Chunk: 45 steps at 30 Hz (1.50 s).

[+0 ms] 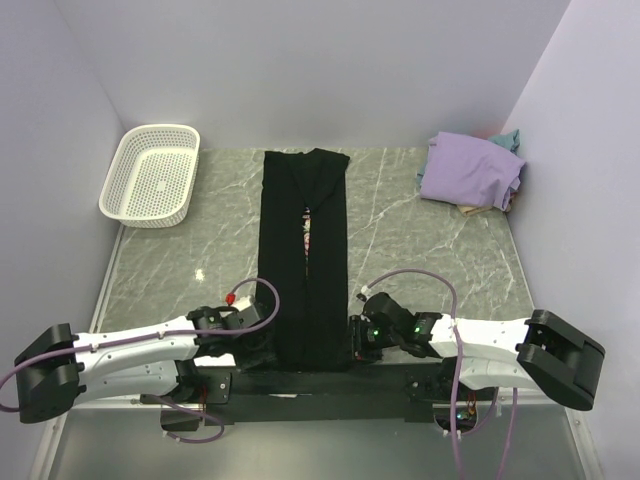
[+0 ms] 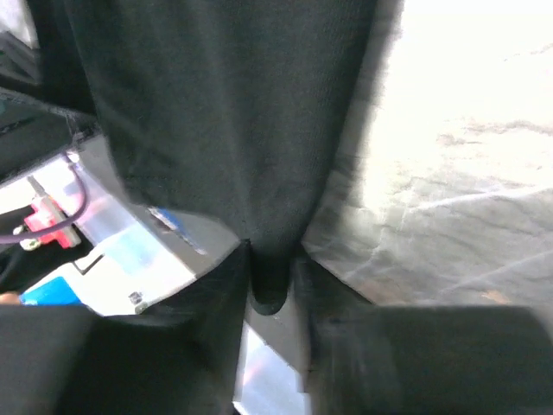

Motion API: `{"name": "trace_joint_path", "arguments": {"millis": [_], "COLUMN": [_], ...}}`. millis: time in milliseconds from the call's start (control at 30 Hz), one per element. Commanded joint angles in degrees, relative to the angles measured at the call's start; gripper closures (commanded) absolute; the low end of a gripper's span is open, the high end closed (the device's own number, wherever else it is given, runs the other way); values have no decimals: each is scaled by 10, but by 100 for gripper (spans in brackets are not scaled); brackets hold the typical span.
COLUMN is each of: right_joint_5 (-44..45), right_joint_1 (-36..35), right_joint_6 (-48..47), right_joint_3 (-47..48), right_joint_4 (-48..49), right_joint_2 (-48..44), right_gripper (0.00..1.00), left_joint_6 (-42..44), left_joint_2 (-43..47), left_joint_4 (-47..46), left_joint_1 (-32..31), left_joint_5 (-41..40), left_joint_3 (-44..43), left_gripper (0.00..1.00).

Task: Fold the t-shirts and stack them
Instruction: Fold the tshirt

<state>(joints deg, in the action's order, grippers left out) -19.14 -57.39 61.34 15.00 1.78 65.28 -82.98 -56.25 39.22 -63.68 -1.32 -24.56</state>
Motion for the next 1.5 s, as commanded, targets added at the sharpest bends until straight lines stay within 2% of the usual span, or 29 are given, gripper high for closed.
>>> {"name": "trace_joint_path", "arguments": {"millis": [0,33,67,133,333,500,600,633,700,733,767,800,867,900,933,967,1067,1267,1467], "right_joint_5": [23,24,25,29,32,31,31,30,28,26,25,25,17,16,15,16,30,78,50], "right_joint_1": [-5,-4,-5,-4,-5,-4,-4,-5,-5,-5,-5,-4,-4,-5,-5,-5,-5,-5,-8], "right_joint_6": [-17,-17,-17,-18,-24,-22,-19,-16,-12,-11,-10,-10,-8,-9,-9,-10,-7,4,13], "right_joint_3": [13,13,14,17,24,22,17,15,7,6,4,1,-2,-3,-3,-2,-1,13,2], "right_joint_4": [-38,-40,-42,-46,-57,-56,-57,-56,-52,-52,-50,-49,-36,-35,-35,-41,-73,-187,-240], "right_joint_2": [-1,-3,-4,-6,-5,-6,-12,-15,-24,-28,-30,-31,-32,-32,-32,-35,-59,-143,-222], "right_gripper": [56,52,45,41,39,41,47,49,52,53,55,56,65,69,75,87,100,100,100], "left_joint_6": [11,9,7,-1,-39,-45,-36,-34,-29,-27,-24,-23,-20,-17,-16,-14,-6,-12,-43], "left_joint_2": [-4,3,6,21,46,32,14,9,-3,-6,-10,-17,-23,-28,-29,-29,-14,40,43], "left_joint_4": [27,33,43,68,104,77,36,27,4,-2,-9,-19,-28,-27,-24,-20,4,41,65], "left_joint_1": [-1,-2,-4,-4,-4,-4,-4,-4,-4,-4,-4,-4,-4,-4,-4,-4,-7,-26,-82], "left_joint_5": [-49,-51,-54,-62,-91,-103,-97,-97,-98,-98,-98,-98,-96,-93,-91,-89,-83,-48,-33], "left_joint_3": [-15,-16,-19,-20,-9,-1,4,5,7,7,8,9,8,7,4,-1,-12,-18,-39], "left_gripper": [27,7,1,1,1,1,17,32,45,59,66,78,87,99,99,99,99,99,99]}}
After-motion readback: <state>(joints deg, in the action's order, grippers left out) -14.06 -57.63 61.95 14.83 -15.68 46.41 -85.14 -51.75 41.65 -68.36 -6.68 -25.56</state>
